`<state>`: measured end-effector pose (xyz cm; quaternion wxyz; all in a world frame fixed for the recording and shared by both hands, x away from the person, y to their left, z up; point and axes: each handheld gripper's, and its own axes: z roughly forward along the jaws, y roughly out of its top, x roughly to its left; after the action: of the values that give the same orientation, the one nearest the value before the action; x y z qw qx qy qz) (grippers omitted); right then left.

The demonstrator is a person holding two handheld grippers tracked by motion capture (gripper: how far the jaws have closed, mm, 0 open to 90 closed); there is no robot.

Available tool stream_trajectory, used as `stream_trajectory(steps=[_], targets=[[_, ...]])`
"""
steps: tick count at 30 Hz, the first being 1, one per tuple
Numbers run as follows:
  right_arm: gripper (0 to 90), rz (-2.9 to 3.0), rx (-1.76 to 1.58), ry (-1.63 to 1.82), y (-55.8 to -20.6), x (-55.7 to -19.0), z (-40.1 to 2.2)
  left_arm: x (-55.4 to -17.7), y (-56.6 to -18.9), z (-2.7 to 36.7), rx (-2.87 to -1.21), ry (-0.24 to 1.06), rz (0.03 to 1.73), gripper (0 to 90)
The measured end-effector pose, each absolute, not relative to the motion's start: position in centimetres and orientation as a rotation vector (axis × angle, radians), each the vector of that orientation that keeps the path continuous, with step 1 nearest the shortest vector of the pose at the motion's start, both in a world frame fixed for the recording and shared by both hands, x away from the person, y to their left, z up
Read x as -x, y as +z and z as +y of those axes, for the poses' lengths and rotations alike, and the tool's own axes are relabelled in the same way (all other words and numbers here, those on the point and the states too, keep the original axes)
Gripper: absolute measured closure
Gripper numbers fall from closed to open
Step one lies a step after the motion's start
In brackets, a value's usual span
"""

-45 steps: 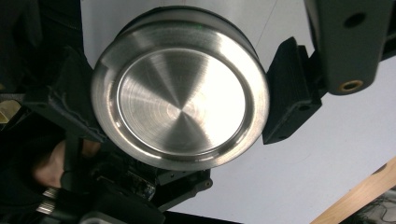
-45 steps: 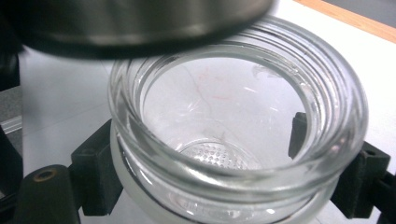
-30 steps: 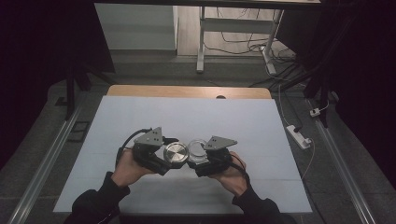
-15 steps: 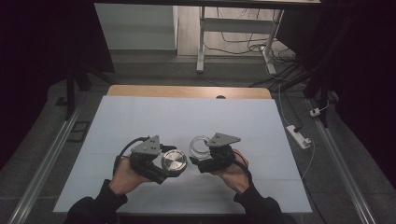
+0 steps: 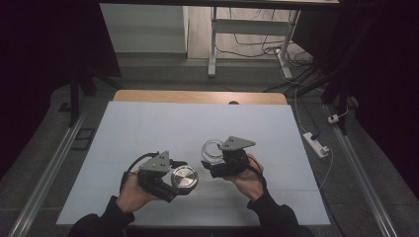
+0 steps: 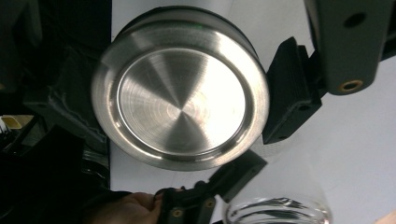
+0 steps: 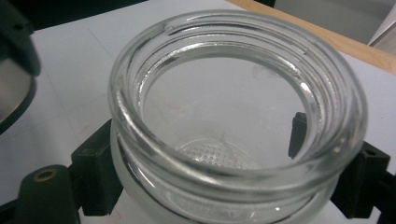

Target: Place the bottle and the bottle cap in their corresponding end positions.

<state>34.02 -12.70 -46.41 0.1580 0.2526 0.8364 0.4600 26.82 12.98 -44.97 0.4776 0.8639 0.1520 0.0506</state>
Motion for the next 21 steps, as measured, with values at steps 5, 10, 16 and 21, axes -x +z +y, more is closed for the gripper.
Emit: stream_trajectory(steps=[5, 10, 16, 21], targets=[[14.9, 2.384, -0.728, 1.314, -46.4, -34.7, -12.3, -26.6, -45.5, 12.7, -2.104, 0.117, 0.370, 19.8], [14.9, 2.380, -0.729, 1.309, -46.5, -35.1, -12.0, -26.3, -46.1, 12.2, -2.105, 0.118, 0.372, 19.8], [14.9, 2.370, -0.739, 1.310, -46.6, -35.9, -11.7, -26.2, -47.0, 11.4, -2.113, 0.116, 0.374, 19.8], [14.9, 2.359, -0.751, 1.308, -46.7, -36.7, -11.4, -26.3, -48.0, 10.5, -2.136, 0.115, 0.369, 19.7]])
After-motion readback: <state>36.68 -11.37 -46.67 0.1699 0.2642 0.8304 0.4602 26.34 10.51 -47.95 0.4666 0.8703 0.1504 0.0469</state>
